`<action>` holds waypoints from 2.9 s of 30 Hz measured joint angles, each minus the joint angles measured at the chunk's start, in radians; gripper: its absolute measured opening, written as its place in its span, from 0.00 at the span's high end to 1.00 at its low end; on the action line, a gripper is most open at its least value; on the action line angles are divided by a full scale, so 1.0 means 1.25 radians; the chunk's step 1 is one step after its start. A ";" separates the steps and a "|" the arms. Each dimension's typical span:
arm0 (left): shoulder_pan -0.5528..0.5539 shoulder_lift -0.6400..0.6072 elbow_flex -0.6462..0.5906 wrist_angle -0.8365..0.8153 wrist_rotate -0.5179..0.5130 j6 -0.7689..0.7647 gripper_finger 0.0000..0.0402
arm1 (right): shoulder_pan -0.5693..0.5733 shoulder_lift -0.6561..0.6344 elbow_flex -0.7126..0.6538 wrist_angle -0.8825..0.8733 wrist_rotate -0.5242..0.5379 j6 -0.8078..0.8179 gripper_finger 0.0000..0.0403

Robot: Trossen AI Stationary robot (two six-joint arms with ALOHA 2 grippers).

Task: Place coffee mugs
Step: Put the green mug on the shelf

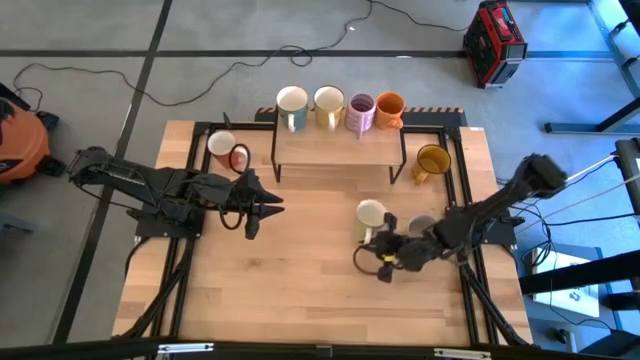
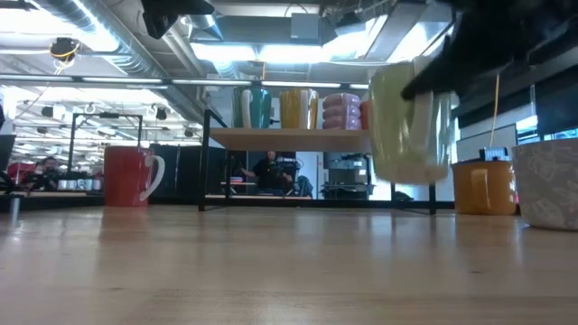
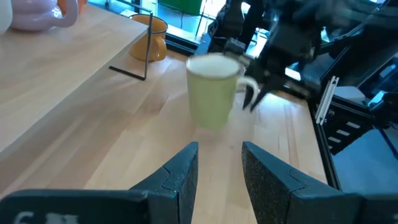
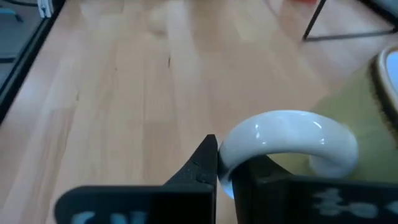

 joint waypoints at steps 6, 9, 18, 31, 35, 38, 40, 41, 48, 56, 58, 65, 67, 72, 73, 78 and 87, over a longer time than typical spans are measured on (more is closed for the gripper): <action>0.000 0.000 0.000 0.000 0.000 0.000 0.71 | -0.061 -0.165 0.000 -0.076 -0.049 -0.136 0.99; 0.000 0.000 0.000 0.000 0.000 0.000 0.71 | -0.113 -0.235 0.000 -0.111 -0.105 -0.214 0.99; 0.000 0.000 0.000 0.001 0.000 -0.001 0.71 | -0.320 -0.344 0.000 -0.140 -0.286 -0.418 0.99; 0.000 0.000 0.000 0.001 -0.046 -0.003 0.71 | -0.591 -0.341 0.083 -0.276 -0.513 -0.632 0.99; 0.000 0.000 0.000 0.001 -0.062 0.000 0.71 | -0.663 -0.330 0.091 -0.323 -0.568 -0.661 0.99; 0.000 0.000 0.000 0.001 -0.062 0.000 0.71 | -0.701 -0.327 0.092 -0.331 -0.590 -0.690 0.99; 0.000 0.000 0.000 0.001 -0.062 0.000 0.71 | -0.721 -0.323 0.093 -0.346 -0.598 -0.702 0.99; 0.000 0.000 0.000 0.001 -0.062 0.000 0.71 | -0.731 -0.323 0.092 -0.353 -0.605 -0.704 0.99; 0.000 0.000 0.000 0.001 -0.063 0.000 0.71 | -0.765 -0.300 0.092 -0.360 -0.631 -0.727 0.99; 0.000 0.000 0.000 0.001 -0.063 0.000 0.71 | -0.781 -0.272 0.094 -0.339 -0.643 -0.750 0.99; 0.000 0.000 0.000 0.001 -0.063 0.000 0.71 | -0.795 -0.271 0.094 -0.339 -0.646 -0.749 0.98; 0.000 0.000 0.000 0.001 -0.063 -0.001 0.71 | -0.841 -0.271 0.094 -0.336 -0.684 -0.746 0.99; 0.000 0.000 0.000 0.001 -0.063 -0.001 0.71 | -0.855 -0.271 0.094 -0.336 -0.699 -0.747 0.98; 0.000 0.000 0.000 0.001 -0.062 -0.001 0.71 | -0.863 -0.271 0.093 -0.339 -0.696 -0.727 0.95; 0.000 0.000 0.000 0.002 -0.062 -0.001 0.71 | -0.863 -0.271 0.093 -0.340 -0.696 -0.718 0.94; 0.000 0.000 0.000 0.002 -0.062 -0.003 0.71 | -0.863 -0.271 0.093 -0.345 -0.686 -0.678 0.90; 0.000 0.000 0.000 0.002 -0.062 -0.003 0.71 | -0.862 -0.282 0.091 -0.365 -0.662 -0.633 0.74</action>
